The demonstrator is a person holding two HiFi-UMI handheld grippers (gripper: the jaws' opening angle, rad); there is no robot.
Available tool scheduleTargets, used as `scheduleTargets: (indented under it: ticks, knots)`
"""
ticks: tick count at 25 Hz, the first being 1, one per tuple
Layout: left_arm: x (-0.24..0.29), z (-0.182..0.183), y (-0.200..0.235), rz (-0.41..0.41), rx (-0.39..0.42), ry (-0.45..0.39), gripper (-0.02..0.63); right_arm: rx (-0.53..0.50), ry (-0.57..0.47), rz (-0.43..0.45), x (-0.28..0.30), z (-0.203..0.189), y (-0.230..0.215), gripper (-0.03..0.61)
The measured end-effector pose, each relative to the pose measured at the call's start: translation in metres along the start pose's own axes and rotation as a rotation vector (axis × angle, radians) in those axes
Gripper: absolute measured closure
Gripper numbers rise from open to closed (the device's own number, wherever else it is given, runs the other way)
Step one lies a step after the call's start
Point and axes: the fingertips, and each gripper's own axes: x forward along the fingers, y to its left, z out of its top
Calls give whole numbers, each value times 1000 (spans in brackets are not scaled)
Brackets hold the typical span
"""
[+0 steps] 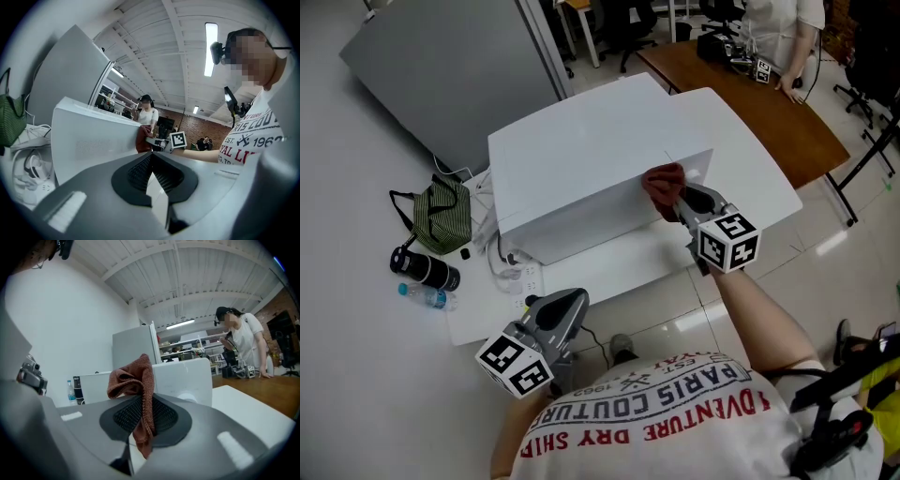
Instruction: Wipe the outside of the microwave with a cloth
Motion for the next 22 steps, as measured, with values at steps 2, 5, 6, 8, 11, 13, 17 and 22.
scheduleTargets:
  ticks: [2, 5, 6, 8, 11, 13, 17, 22]
  knots:
    - [-10, 6, 2, 27, 21, -17, 607, -63, -10, 38, -9, 15, 12, 534]
    - [-33, 21, 10, 102, 52, -67, 608, -73, -46, 156, -16, 55, 36, 535]
    - [-41, 26, 11, 127, 61, -87, 609, -64, -51, 220, -16, 71, 48, 543]
    - [-53, 32, 9, 165, 81, -116, 609, -68, -40, 355, -11, 99, 80, 548]
    - [-63, 35, 9, 190, 113, -120, 609, -74, 7, 527, 11, 130, 134, 548]
    - [-65, 39, 16, 184, 122, -113, 608, -69, 45, 603, 33, 144, 166, 546]
    - [-75, 60, 43, 164, 139, -123, 609, 29, 139, 719, 82, 155, 228, 546]
    - [-93, 88, 77, 145, 170, -154, 608, 190, 367, 776, 138, 126, 281, 544]
